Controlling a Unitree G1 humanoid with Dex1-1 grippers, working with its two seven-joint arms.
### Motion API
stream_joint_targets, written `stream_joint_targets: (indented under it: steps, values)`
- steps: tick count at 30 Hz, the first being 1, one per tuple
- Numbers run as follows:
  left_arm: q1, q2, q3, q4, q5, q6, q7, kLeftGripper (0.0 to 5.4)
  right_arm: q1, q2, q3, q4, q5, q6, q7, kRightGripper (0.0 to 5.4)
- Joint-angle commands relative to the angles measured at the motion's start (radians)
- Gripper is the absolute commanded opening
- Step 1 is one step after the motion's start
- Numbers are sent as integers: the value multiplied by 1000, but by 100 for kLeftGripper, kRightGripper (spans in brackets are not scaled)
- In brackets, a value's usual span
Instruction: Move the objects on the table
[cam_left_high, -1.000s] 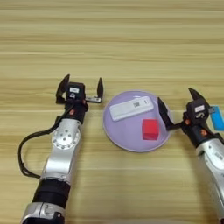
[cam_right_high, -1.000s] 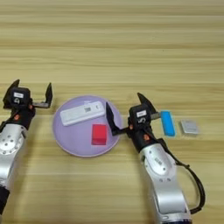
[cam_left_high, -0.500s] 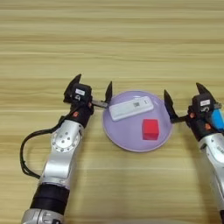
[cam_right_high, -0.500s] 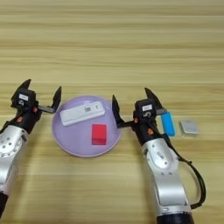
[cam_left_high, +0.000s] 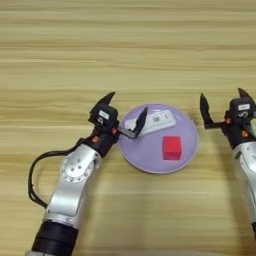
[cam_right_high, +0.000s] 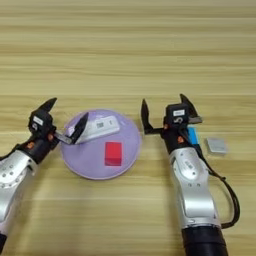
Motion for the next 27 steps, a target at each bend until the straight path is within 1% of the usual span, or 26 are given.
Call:
stream_joint_targets:
  steps: [1, 5, 9, 10, 14, 20, 24, 27]
  values:
    - [38, 22, -56, -55, -28, 27, -76, 540, -17, -6, -23, 11, 10, -1, -11, 537]
    - [57, 36, -90, -65, -22, 33, -113, 540, -22, -8, -39, 7, 15, 2, -16, 537]
    - [74, 43, -112, -96, -53, 48, -151, 540, -25, -6, -53, 14, 14, 0, -24, 537]
    - [78, 47, -119, -99, -52, 51, -159, 540, -26, -6, -55, 17, 14, 0, -26, 537]
    - [82, 59, -148, -68, -13, 47, -164, 540, -27, -3, -58, 18, 12, 0, -27, 537]
    - [77, 59, -162, -36, -1, 41, -167, 540, -27, 3, -54, 17, 9, 3, -28, 537]
    - [61, 53, -174, 16, 39, 38, -145, 540, -24, 6, -51, 17, 8, 3, -28, 537]
    - [52, 50, -168, 39, 42, 30, -140, 540, -23, 7, -48, 18, 7, 1, -28, 537]
